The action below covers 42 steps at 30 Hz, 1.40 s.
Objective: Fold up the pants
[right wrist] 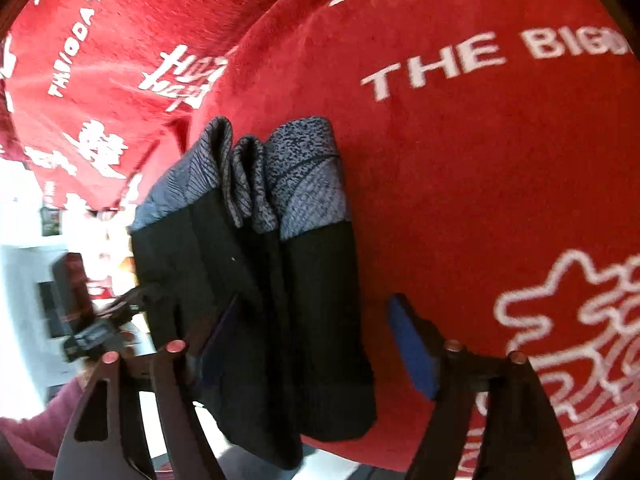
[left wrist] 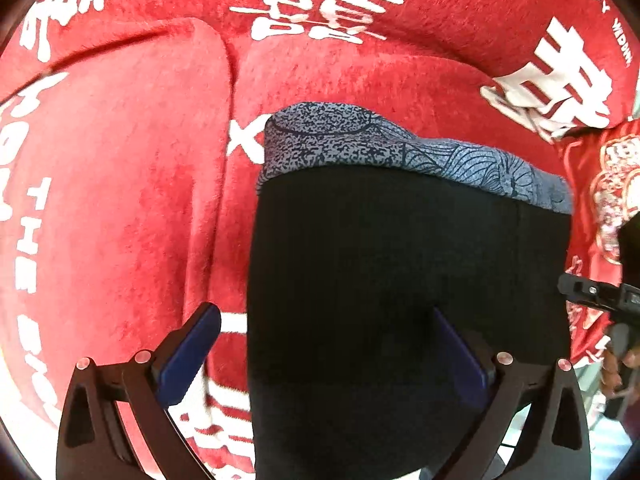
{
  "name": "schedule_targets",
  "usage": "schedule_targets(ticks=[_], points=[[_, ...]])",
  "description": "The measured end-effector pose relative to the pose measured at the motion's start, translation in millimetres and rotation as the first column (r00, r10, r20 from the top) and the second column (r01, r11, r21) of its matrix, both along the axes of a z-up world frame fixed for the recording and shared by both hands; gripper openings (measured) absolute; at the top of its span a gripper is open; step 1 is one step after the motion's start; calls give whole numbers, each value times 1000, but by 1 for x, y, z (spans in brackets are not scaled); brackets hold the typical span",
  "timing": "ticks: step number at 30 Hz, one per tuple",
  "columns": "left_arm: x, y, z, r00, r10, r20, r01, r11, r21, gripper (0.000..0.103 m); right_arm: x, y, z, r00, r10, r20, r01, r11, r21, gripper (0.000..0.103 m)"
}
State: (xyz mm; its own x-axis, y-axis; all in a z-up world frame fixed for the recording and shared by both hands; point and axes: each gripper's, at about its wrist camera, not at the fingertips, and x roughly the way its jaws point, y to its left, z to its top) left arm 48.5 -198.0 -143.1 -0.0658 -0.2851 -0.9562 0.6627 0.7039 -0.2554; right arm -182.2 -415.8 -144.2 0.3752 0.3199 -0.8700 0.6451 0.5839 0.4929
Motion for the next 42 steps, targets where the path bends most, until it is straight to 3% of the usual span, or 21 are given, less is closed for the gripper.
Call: schedule_targets(ticks=[4, 10, 14, 22, 31, 42], points=[[-15, -4, 14, 996, -17, 85, 10, 997, 79, 103, -13, 8, 9, 997, -57, -59, 56, 998, -11, 81], [-36, -2, 36, 996, -28, 88, 16, 992, 129, 103, -34, 26, 25, 987, -110, -117, 103, 993, -65, 86], [-51, 1, 54, 994, -28, 109, 12, 988, 152, 103, -28, 45, 45, 979, -102, -177, 71, 982, -175, 98], [-65, 12, 85, 985, -21, 169, -9, 984, 176, 103, -14, 90, 90, 977, -55, -207, -20, 939, -343, 98], [-79, 26, 108, 984, -41, 174, 8, 983, 185, 103, -11, 120, 115, 970, -30, -241, -57, 935, -349, 98], [-80, 30, 123, 987, -43, 157, 14, 983, 182, 103, -9, 126, 131, 965, -39, -260, -55, 937, -344, 98]])
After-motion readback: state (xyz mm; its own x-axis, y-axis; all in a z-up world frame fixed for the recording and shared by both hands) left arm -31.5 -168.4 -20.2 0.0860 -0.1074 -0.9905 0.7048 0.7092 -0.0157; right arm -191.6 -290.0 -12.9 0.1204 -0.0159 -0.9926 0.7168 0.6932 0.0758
